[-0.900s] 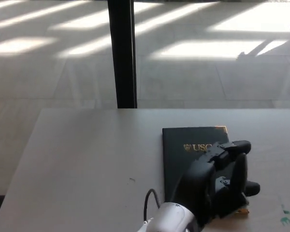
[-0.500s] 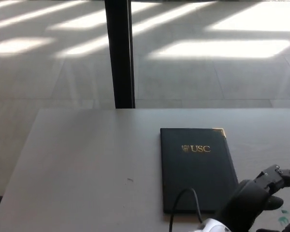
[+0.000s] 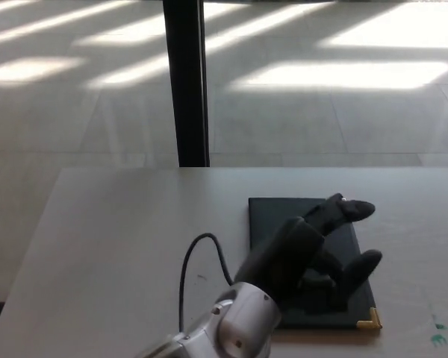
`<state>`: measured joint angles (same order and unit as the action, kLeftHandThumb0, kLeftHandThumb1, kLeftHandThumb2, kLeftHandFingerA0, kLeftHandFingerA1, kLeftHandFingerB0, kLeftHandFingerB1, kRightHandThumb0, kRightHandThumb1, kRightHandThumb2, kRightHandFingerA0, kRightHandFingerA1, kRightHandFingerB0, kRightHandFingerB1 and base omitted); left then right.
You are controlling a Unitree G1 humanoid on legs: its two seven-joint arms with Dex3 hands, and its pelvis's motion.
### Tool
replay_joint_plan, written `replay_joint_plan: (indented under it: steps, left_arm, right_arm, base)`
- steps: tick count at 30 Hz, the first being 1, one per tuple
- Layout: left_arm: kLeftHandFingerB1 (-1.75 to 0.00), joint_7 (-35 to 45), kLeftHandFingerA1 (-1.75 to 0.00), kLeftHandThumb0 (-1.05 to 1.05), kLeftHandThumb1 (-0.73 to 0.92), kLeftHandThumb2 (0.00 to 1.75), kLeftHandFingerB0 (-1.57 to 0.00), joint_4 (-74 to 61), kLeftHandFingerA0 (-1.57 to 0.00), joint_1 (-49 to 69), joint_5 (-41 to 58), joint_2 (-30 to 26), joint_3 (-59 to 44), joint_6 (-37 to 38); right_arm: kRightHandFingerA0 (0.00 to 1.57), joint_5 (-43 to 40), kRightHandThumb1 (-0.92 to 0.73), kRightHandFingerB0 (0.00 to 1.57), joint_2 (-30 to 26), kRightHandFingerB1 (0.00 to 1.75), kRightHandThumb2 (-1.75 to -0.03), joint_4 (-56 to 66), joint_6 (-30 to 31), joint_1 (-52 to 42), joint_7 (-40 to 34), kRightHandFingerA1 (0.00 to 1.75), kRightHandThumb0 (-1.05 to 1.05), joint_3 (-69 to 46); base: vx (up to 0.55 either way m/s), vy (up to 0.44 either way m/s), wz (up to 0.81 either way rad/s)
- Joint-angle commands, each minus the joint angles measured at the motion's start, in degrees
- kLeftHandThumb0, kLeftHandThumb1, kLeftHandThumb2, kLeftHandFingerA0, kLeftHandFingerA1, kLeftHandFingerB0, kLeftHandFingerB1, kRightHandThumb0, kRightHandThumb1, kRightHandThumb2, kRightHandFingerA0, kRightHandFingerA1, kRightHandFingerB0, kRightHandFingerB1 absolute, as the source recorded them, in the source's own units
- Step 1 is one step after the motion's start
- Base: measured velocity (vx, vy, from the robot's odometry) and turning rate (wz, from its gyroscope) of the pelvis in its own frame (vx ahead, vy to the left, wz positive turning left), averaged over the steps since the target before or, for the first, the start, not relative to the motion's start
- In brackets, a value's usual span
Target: The robot uses its left hand to push the cover of the diary kept in the middle of the desk to close it
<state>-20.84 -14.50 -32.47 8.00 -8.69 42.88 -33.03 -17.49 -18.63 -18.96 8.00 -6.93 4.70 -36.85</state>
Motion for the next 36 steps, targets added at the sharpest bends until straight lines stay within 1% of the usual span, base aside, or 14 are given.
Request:
replay_joint_plan:
  steps: [1, 12, 13, 15, 18, 19, 23, 24, 26, 27, 31, 33, 35, 36]
  left_arm:
    - [-0.46, -1.5, -0.53, -0.84, 0.92, 0.73, -0.36, 3.7, -0.41, 7.5, -1.0, -6.3, -27.6, 22.7]
    - [-0.43, -3.8, -0.47, -0.77, 0.92, 0.83, -0.29, 13.5, -0.29, 24.9, 8.9, -8.7, -60.4, 21.7]
    - [-0.44, -3.5, -0.47, -0.78, 0.92, 0.79, -0.28, 15.7, -0.31, 25.9, 11.1, -8.0, -63.5, 21.7]
    - [-0.41, -4.2, -0.46, -0.71, 0.92, 0.77, -0.27, 22.1, -0.35, 28.6, 12.6, -7.6, -67.3, 24.2]
    - [-0.43, -5.7, -0.46, -0.76, 0.92, 0.77, -0.3, 27.8, -0.37, 28.5, 12.7, -8.4, -69.6, 22.3]
    - [-0.42, -5.5, -0.44, -0.71, 0.92, 0.78, -0.32, 29.5, -0.36, 28.4, 13.0, -8.3, -70.5, 23.3]
    - [-0.45, -7.8, -0.47, -0.75, 0.92, 0.78, -0.31, 35.8, -0.38, 26.4, 13.4, -8.7, -73.8, 22.1]
    - [-0.45, -7.7, -0.5, -0.76, 0.92, 0.78, -0.31, 36.3, -0.45, 26.3, 13.0, -8.7, -74.1, 21.9]
    - [-0.45, -7.2, -0.49, -0.74, 0.92, 0.78, -0.28, 38.6, -0.41, 26.3, 13.2, -8.4, -75.1, 22.1]
    - [-0.48, -7.5, -1.39, -0.74, 0.92, 0.75, -0.35, 40.2, -0.84, 26.4, 13.8, -8.1, -76.3, 21.6]
    - [-0.45, -8.6, -1.6, -0.75, 0.92, 0.73, -0.28, 43.6, -1.03, 27.2, 13.7, -8.3, -79.5, 19.4]
    - [-0.43, -7.9, -1.67, -0.77, 0.92, 0.71, -0.24, 46.9, -0.91, 27.6, 14.1, -8.2, -80.9, 19.8]
    - [-0.46, -6.9, -1.69, -0.75, 0.91, 0.74, -0.28, 49.3, -0.88, 27.4, 13.7, -8.0, -81.6, 21.0]
    - [-0.61, -6.8, -1.43, -0.69, 0.74, 1.16, -0.36, 50.4, -1.25, 27.0, 13.4, -8.1, -81.9, 20.9]
  right_arm:
    - [0.59, -1.1, -0.92, 0.47, -2.4, 0.58, -0.7, -2.0, 3.3, -2.2, -0.4, 0.81, -0.92, -2.0]
    - [0.62, -1.7, -0.92, 0.46, -2.5, 0.56, -0.7, -2.8, 4.1, -2.7, -0.7, 0.8, -0.94, -3.0]
    - [0.59, -2.1, -0.71, 0.43, -2.3, 0.64, -1.14, -2.4, 4.2, -3.2, -0.4, 0.8, -0.88, -3.4]
    - [0.51, -4.5, -0.92, 0.4, -2.1, 0.57, -0.7, -2.8, 4.3, -3.2, -0.8, 0.83, -0.92, -5.9]
    - [0.57, -4.6, -0.72, 0.41, -1.4, 0.62, -1.13, -3.4, 2.4, -2.8, -3.8, 0.81, -0.86, -7.8]
    - [0.52, -5.8, -0.91, 0.39, -0.9, 0.54, -0.68, -3.8, 1.7, -2.3, -4.0, 0.82, -0.89, -9.0]
    - [0.49, -6.5, -0.92, 0.34, 0.3, 0.47, -0.69, -5.2, -1.8, -0.3, -7.9, 0.8, -0.9, -11.9]
    - [0.52, -6.1, -0.79, 0.27, 0.3, 0.53, -1.17, -5.7, -2.2, 0.0, -8.4, 0.79, -0.92, -12.1]
    - [0.53, -5.6, -0.92, 0.27, 0.3, 0.42, -0.75, -6.8, -3.3, 1.0, -11.1, 0.86, -0.89, -13.1]
    - [0.52, -6.5, -0.92, 0.16, 0.3, 0.39, -0.72, -8.2, -2.4, 2.3, -13.5, 0.88, -0.88, -14.6]
    - [0.51, -8.0, -0.77, 0.09, 1.1, 0.49, -1.11, -8.9, -0.2, 2.6, -14.5, 0.85, -0.92, -16.6]
    - [0.53, -8.4, -0.92, 0.17, 1.0, 0.52, -0.71, -9.9, 0.4, 2.5, -14.1, 1.06, -0.91, -17.4]
    - [0.59, -9.2, -0.73, 0.19, 1.0, 0.58, -1.11, -10.1, 1.7, 2.7, -14.0, 0.92, -0.91, -18.5]
    - [0.53, -9.4, -0.91, 0.2, 0.9, 0.52, -0.72, -10.6, 1.9, 2.6, -12.9, 1.02, -0.93, -18.5]
  base:
    - [0.0, 0.0, 0.0]
    - [0.0, 0.0, 0.0]
    - [0.0, 0.0, 0.0]
    - [0.0, 0.0, 0.0]
    - [0.0, 0.0, 0.0]
    - [0.0, 0.0, 0.0]
    - [0.0, 0.0, 0.0]
    - [0.0, 0.0, 0.0]
    - [0.0, 0.0, 0.0]
    - [0.0, 0.0, 0.0]
    - [0.0, 0.0, 0.0]
    - [0.0, 0.0, 0.0]
    - [0.0, 0.0, 0.0]
    - [0.0, 0.0, 0.0]
